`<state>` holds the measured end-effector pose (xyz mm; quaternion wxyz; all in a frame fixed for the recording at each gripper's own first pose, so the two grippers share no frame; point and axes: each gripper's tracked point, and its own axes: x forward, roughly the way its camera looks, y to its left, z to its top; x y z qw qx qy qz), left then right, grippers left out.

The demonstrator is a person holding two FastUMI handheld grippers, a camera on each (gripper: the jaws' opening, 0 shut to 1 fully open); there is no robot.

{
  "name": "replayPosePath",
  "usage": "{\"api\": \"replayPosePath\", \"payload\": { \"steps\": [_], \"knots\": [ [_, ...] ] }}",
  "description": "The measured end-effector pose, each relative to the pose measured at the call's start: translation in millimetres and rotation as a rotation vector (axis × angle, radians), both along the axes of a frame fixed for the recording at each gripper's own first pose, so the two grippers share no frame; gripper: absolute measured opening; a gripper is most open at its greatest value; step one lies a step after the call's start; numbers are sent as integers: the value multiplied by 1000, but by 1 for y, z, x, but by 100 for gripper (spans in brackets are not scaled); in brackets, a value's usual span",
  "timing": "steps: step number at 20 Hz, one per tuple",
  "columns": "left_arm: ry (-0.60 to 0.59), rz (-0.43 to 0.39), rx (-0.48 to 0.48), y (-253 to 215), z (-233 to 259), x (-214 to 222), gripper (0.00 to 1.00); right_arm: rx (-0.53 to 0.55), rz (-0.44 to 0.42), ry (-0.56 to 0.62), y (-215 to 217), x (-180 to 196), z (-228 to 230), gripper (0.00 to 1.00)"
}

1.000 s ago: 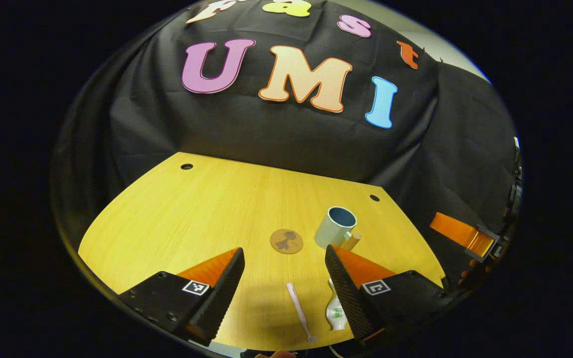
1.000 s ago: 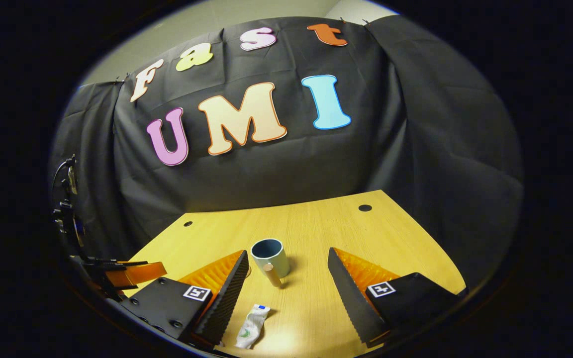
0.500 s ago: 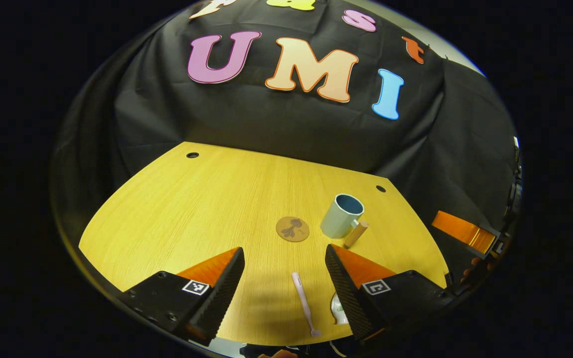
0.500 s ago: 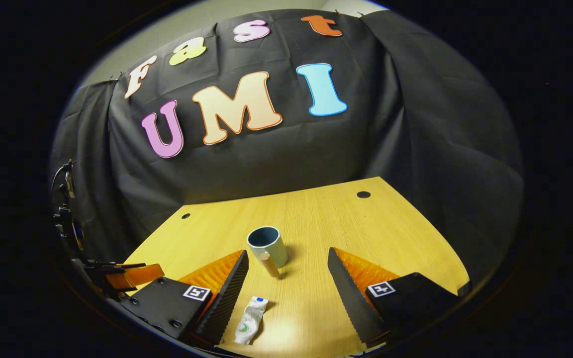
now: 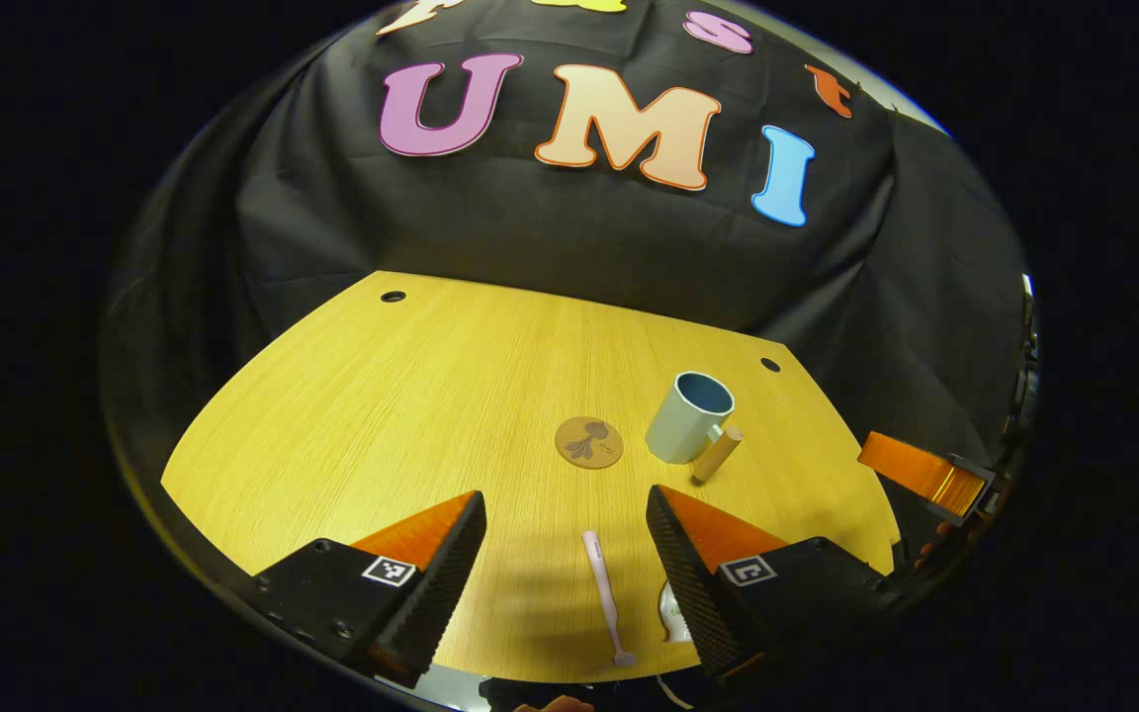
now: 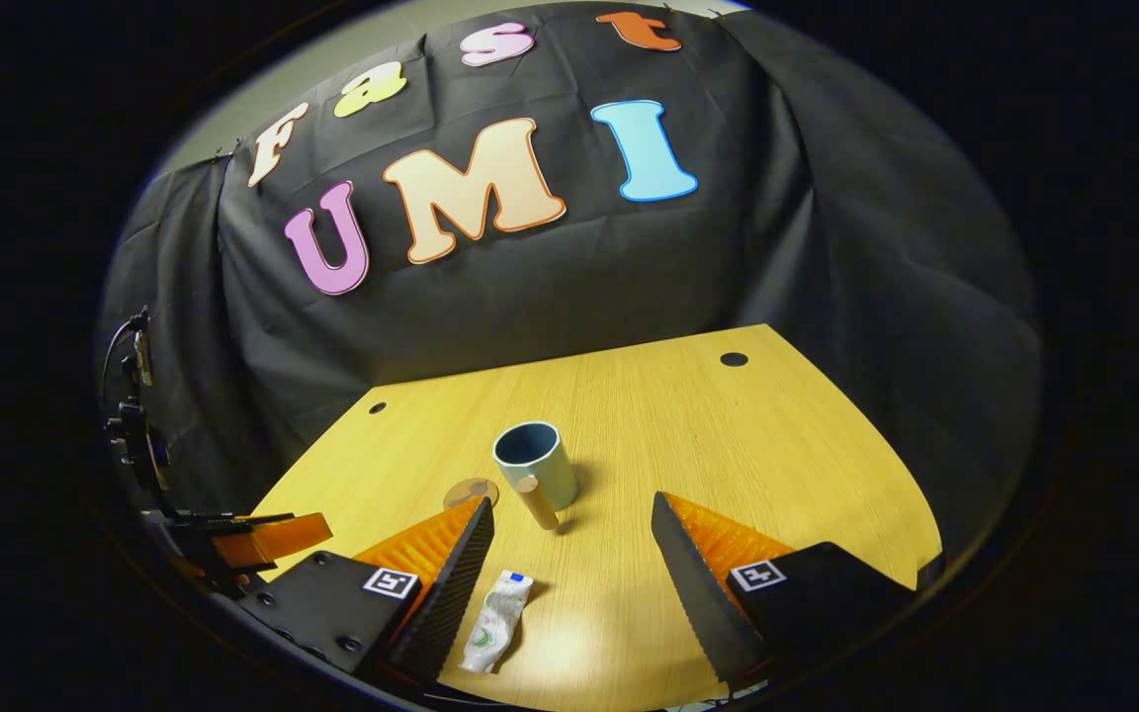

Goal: Put the toothbrush and toothpaste on the desktop into the cup, then pick up the cup and place it on the coaster on the desktop.

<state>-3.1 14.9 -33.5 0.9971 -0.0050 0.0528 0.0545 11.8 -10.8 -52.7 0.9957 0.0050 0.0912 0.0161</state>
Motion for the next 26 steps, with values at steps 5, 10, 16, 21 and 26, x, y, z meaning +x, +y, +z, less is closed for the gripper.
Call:
{"api": "replayPosePath", "payload": {
  "steps": [5,10,16,21,26],
  "knots": [
    [8,14,-28,-3,-10,3,95,6,28,35,0,1,-12,94],
    [6,-1,7,12,1,11,95,-27,30,76,12,5,-23,98],
    [52,-76,71,44,6,10,95,-46,-40,124,47,19,-48,94],
    [103,-72,87,90,-3,6,95,-52,-62,203,79,34,-83,99],
    [127,-15,53,136,-9,11,95,-98,-80,372,86,45,-125,94]
  ]
}}
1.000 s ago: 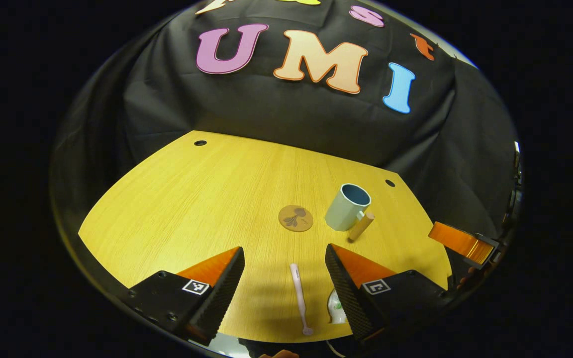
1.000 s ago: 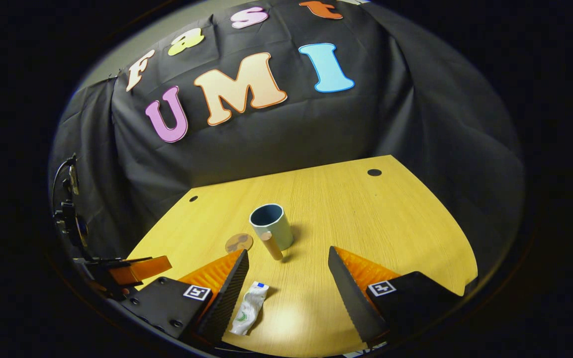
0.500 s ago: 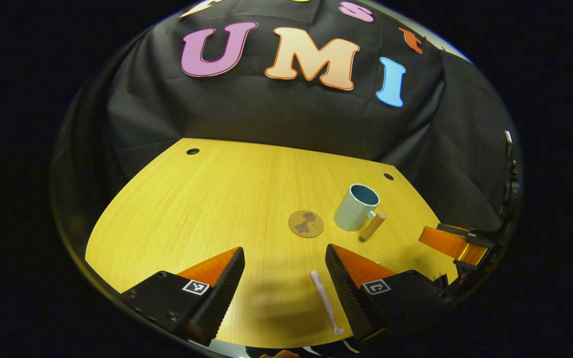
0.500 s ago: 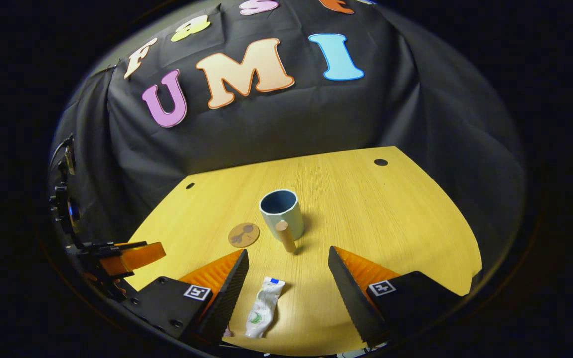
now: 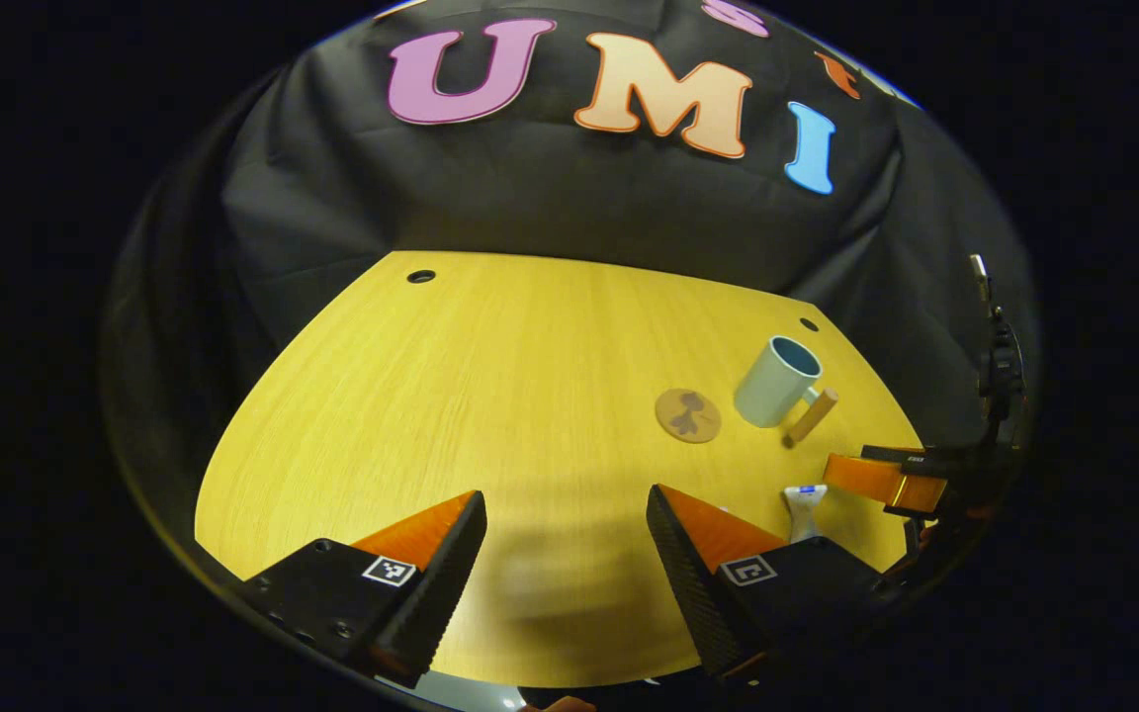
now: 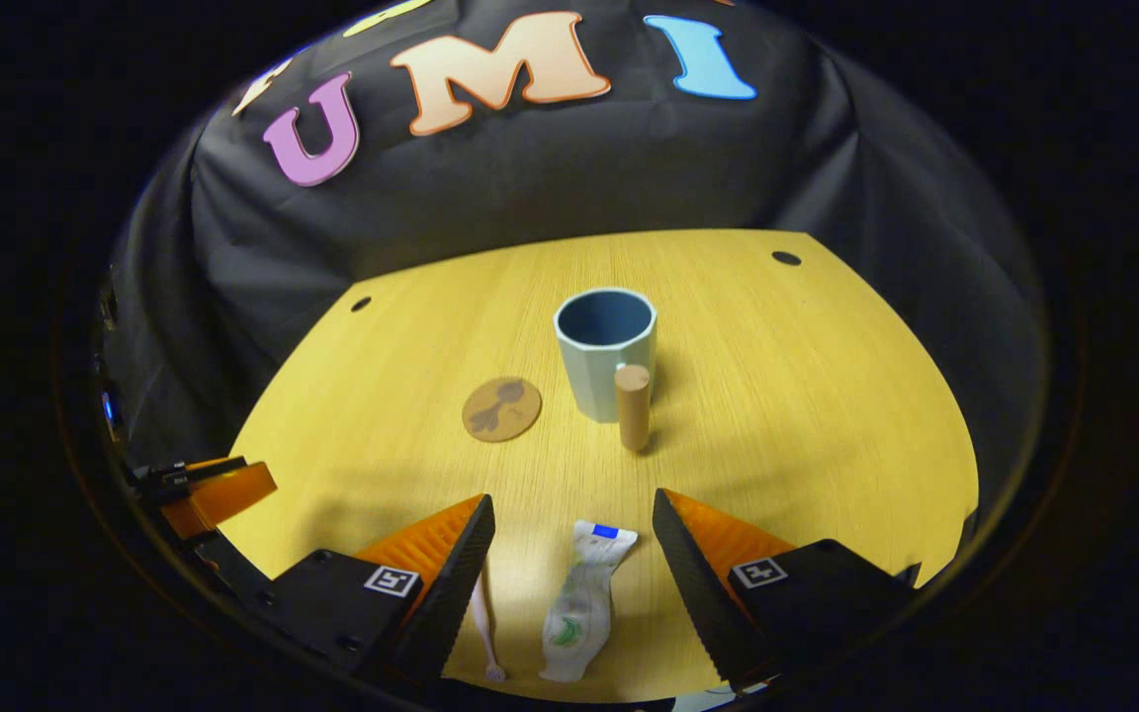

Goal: Put the toothbrush and toothpaste on the desktop into the cup, then pick up the cup and place it on the coaster on the desktop.

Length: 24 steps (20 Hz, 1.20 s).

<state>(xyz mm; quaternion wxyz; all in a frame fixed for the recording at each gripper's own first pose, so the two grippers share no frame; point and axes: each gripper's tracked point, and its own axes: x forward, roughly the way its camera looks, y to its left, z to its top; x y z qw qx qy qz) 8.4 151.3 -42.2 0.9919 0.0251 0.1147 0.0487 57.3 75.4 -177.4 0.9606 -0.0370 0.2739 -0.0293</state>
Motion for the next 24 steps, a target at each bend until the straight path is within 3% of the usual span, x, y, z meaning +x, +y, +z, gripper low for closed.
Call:
{"api": "replayPosePath", "payload": {
  "steps": [2,4,5,6,8,14,16,17,24],
  "knots": [
    [14,10,-22,11,-3,5,95,-10,-5,93,-2,-1,-18,99],
    [28,17,-34,18,-7,9,95,-9,-32,183,-7,-2,-32,99],
    [31,21,-34,21,-8,11,95,-9,-45,219,-10,-3,-39,94],
    [37,24,-33,21,-10,11,95,-13,-59,259,-12,-5,-45,99],
    [46,26,-40,23,-13,12,95,-27,-86,321,-16,-8,-55,99],
    [87,27,-63,28,-21,16,95,-43,-135,449,-19,-16,-71,87],
    [91,32,-60,29,-22,18,95,-39,-150,476,-21,-17,-75,77],
    [95,35,-60,30,-23,18,95,-44,-162,487,-23,-18,-75,66],
    [108,60,-75,38,-29,18,95,-25,-187,549,-21,-18,-84,51]
  ]
}}
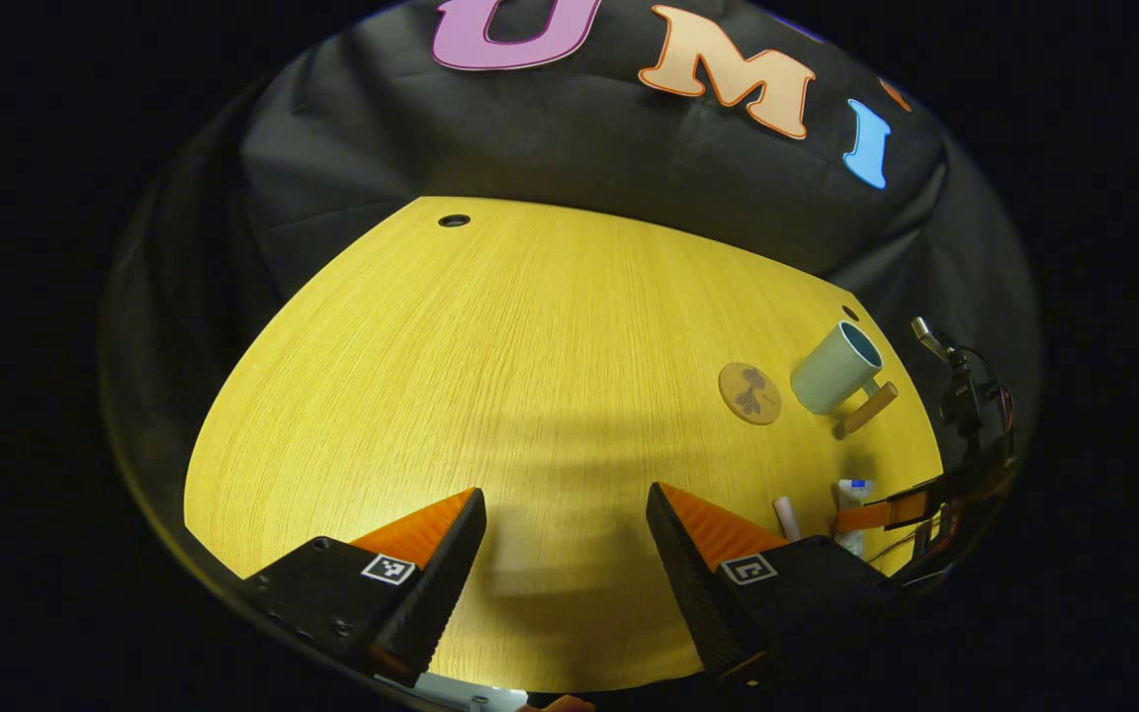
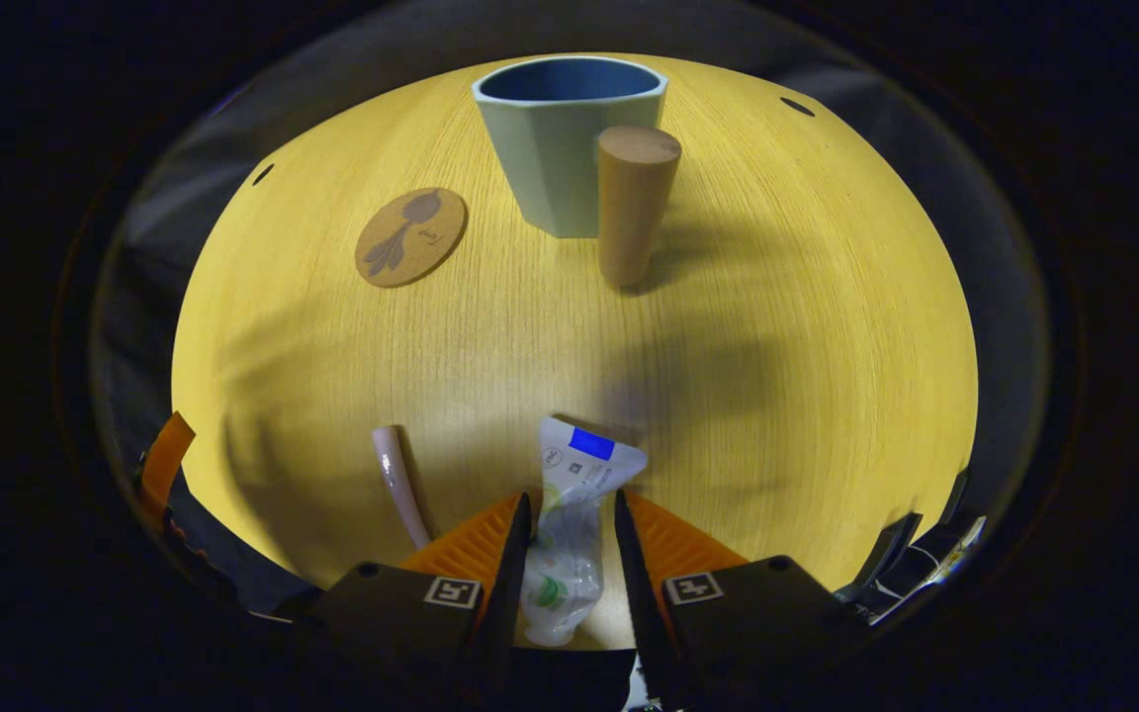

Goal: Put the toothbrush and toothpaste on the desktop into the cup, then pick up the cup and place it on the coaster on the desktop.

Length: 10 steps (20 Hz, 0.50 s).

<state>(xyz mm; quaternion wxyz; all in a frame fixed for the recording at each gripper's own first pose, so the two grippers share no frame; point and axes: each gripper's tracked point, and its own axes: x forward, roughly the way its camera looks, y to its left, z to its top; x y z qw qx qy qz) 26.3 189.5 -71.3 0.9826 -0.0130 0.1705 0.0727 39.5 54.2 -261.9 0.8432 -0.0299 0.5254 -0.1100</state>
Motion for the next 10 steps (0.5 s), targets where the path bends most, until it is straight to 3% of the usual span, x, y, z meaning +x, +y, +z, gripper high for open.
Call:
{"api": "replayPosePath", "payload": {
  "steps": [3,10],
  "knots": [
    [1,12,4,0,1,2,95,-27,8,14,-6,-1,-1,28],
    [18,3,10,-2,-1,2,95,-9,6,26,-6,-1,-2,22]
  ]
}}
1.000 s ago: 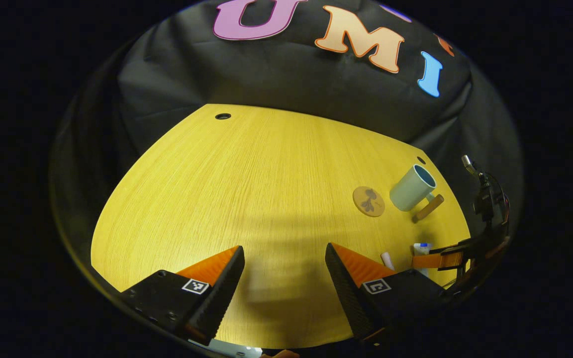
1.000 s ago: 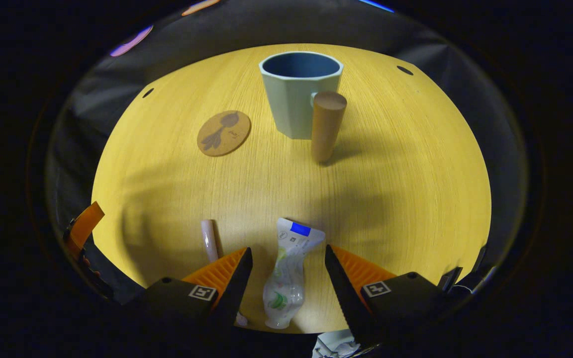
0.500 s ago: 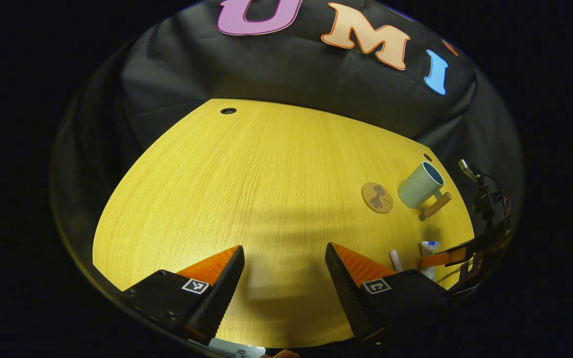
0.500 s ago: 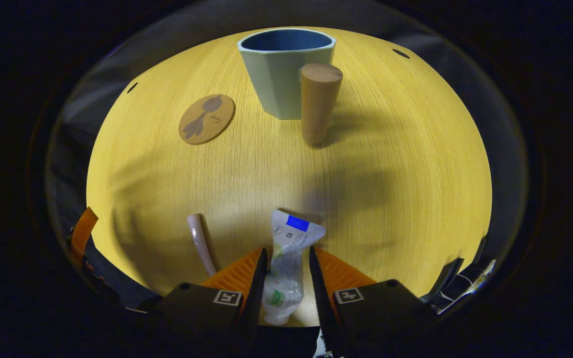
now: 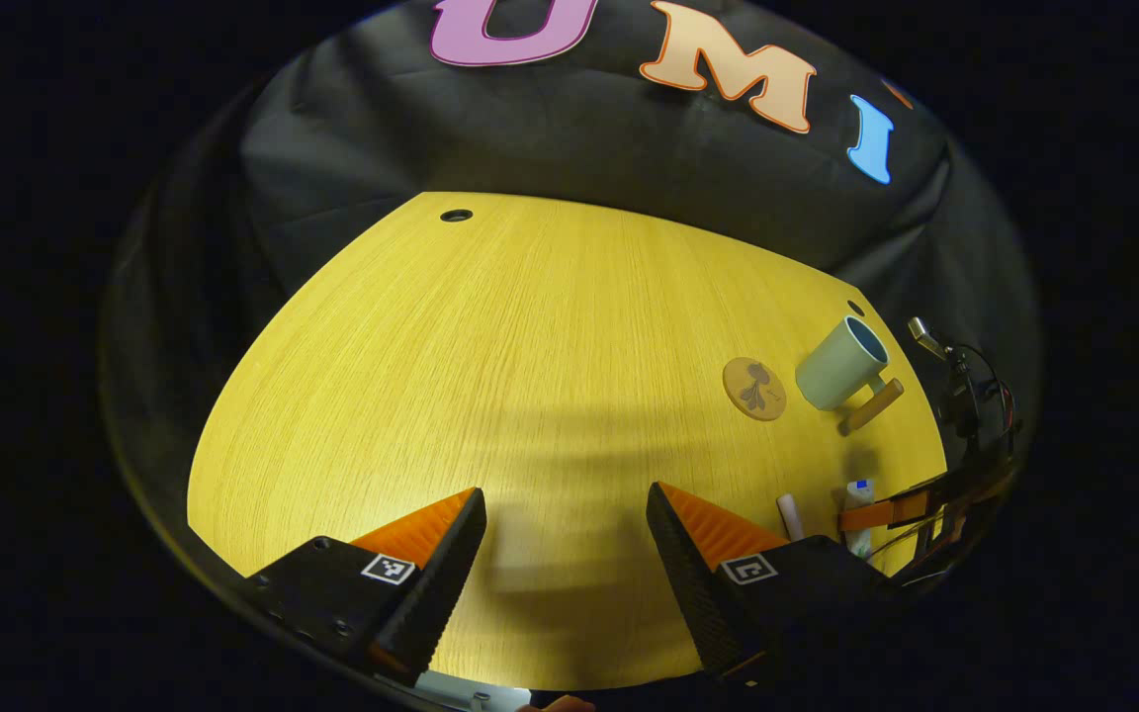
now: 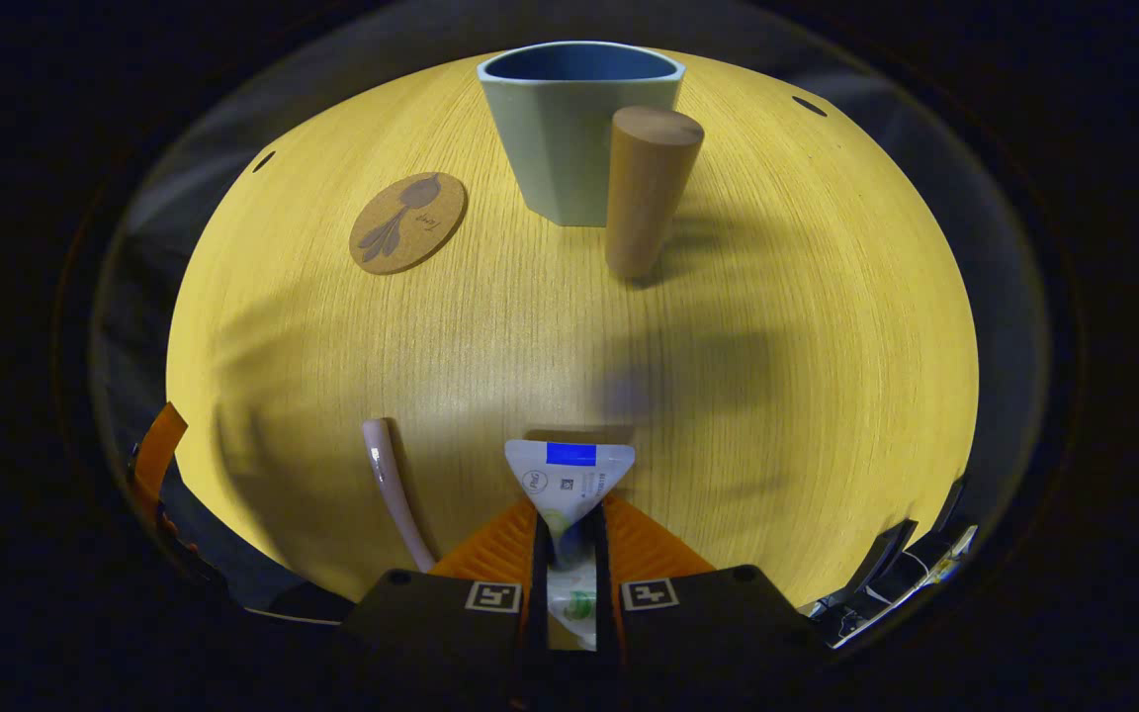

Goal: Put the toothbrush and toothpaste on the desktop into the cup, then pick up the cup and place it on the coaster on the desktop.

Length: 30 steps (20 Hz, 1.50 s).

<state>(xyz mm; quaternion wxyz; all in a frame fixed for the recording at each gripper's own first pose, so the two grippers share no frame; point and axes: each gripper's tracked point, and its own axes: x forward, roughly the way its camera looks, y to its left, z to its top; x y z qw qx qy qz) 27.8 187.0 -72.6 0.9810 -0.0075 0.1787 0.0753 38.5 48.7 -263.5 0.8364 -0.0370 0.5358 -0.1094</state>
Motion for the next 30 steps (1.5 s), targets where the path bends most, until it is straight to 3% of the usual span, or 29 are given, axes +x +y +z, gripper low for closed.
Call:
{"api": "replayPosePath", "payload": {
  "steps": [2,5,11,17,21,30],
  "knots": [
    [5,-14,2,-6,1,-1,95,-1,5,-18,-1,0,2,14],
    [25,-34,3,-28,-3,3,95,28,6,-49,-1,0,2,13],
    [63,-93,31,-86,-9,13,95,189,13,-122,-5,-3,6,8],
    [180,-139,41,-150,-39,32,96,239,60,-185,-19,-7,21,8],
    [280,-119,59,-175,-61,41,96,238,63,-203,-45,-11,30,7],
    [509,48,-32,-175,-102,45,94,244,38,-248,-107,-8,51,8]
  ]
}}
